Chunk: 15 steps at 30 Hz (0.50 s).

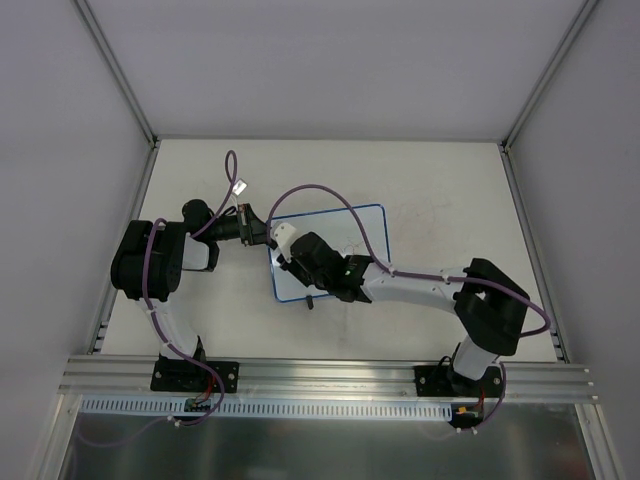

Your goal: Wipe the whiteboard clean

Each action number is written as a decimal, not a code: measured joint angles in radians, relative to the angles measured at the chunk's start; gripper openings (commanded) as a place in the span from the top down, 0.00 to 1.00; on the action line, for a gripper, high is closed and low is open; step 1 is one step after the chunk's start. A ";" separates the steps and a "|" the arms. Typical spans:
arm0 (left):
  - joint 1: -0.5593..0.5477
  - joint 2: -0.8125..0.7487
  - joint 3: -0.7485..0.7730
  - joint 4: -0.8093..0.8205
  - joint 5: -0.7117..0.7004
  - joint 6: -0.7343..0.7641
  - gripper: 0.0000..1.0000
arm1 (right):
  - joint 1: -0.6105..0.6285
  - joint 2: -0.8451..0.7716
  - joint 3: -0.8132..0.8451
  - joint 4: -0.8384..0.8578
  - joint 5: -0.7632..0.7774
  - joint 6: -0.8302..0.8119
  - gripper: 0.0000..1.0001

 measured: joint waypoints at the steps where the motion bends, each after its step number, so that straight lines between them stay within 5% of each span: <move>1: 0.000 0.000 0.000 0.000 0.000 0.001 1.00 | 0.011 0.005 0.000 -0.002 0.000 -0.008 1.00; 15: 0.000 0.000 0.000 0.000 0.005 0.011 1.00 | 0.038 0.024 0.011 -0.021 0.010 -0.063 1.00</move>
